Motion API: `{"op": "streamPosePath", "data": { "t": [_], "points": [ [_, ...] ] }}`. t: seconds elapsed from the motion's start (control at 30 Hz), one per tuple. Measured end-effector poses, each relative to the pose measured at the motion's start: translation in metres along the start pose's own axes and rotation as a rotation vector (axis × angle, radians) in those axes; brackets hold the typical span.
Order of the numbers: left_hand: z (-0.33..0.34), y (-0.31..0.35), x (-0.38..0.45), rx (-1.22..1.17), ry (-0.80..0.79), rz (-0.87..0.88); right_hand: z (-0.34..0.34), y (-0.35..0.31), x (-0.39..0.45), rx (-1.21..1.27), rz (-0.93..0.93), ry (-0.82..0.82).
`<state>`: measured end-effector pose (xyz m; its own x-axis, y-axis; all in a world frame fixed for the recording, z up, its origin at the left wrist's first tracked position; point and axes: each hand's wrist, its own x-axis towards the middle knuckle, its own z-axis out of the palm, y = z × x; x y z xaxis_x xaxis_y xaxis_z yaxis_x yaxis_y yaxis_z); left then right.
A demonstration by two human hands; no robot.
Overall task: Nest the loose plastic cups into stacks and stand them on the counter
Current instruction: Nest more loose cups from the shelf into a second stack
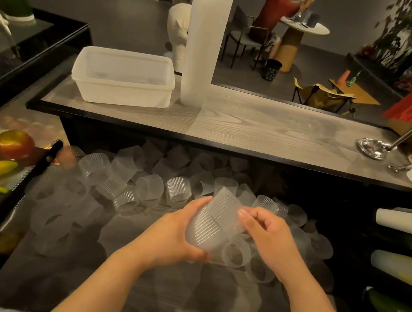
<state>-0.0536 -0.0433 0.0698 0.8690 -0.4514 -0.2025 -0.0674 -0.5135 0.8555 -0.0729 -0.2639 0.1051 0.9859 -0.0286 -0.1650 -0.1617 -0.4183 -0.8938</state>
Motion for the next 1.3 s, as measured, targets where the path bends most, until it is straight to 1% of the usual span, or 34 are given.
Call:
{"op": "streamPosePath", "data": {
  "t": [0.17,0.3,0.37,0.53,0.63,0.67,0.7,0.73,0.77,0.8,0.83,0.87,0.97,1.03,1.07,1.17,1.2,1.23,1.27,1.3],
  "points": [
    [-0.002,0.001,0.004,0.001,-0.009,-0.005,0.006,0.003,0.008,-0.057,-0.031,-0.002],
    [-0.002,0.0,0.007,-0.048,0.002,-0.011,0.016,0.002,0.012,0.016,-0.033,-0.002],
    [-0.002,0.002,0.008,-0.034,0.031,-0.011,0.021,0.0,0.01,-0.013,-0.062,-0.048],
    [-0.003,0.004,0.014,0.031,0.085,-0.001,0.029,0.001,0.004,-0.207,-0.143,-0.166],
    [-0.003,0.002,0.017,0.084,0.067,-0.016,0.024,0.006,0.001,-0.223,-0.098,-0.284],
    [-0.004,0.002,0.018,0.093,0.075,-0.027,0.021,0.009,0.002,-0.183,-0.068,-0.287],
    [-0.005,0.0,0.019,0.1,0.092,-0.044,0.019,0.014,0.006,-0.135,-0.033,-0.238],
    [-0.008,-0.001,0.021,0.107,0.112,-0.06,0.016,0.023,0.012,-0.095,0.01,-0.126],
    [-0.011,-0.002,0.022,0.118,0.125,-0.079,0.012,0.035,0.02,-0.101,0.066,0.025],
    [-0.015,-0.004,0.022,0.128,0.134,-0.095,0.007,0.048,0.03,-0.169,0.136,0.162],
    [-0.018,-0.005,0.022,0.136,0.141,-0.107,0.003,0.065,0.041,-0.254,0.216,0.244],
    [-0.022,-0.006,0.021,0.142,0.148,-0.113,0.0,0.083,0.051,-0.335,0.278,0.255],
    [-0.027,-0.007,0.017,0.136,0.152,-0.124,0.005,0.127,0.075,-0.44,0.357,0.096],
    [-0.026,-0.006,0.015,0.145,0.138,-0.129,0.013,0.142,0.086,-0.349,0.443,-0.008],
    [-0.025,-0.006,0.014,0.154,0.13,-0.13,0.018,0.149,0.091,-0.296,0.473,-0.029],
    [-0.024,-0.005,0.013,0.183,0.106,-0.142,0.033,0.157,0.107,-0.317,0.513,-0.008],
    [-0.024,-0.004,0.012,0.185,0.1,-0.148,0.034,0.161,0.111,-0.347,0.511,0.023],
    [-0.024,-0.004,0.011,0.191,0.096,-0.156,0.034,0.16,0.112,-0.375,0.486,0.016],
    [-0.025,-0.005,0.011,0.2,0.092,-0.158,0.033,0.157,0.112,-0.456,0.444,0.015],
    [-0.025,-0.005,0.011,0.21,0.09,-0.16,0.031,0.155,0.11,-0.463,0.465,0.057]
  ]
}}
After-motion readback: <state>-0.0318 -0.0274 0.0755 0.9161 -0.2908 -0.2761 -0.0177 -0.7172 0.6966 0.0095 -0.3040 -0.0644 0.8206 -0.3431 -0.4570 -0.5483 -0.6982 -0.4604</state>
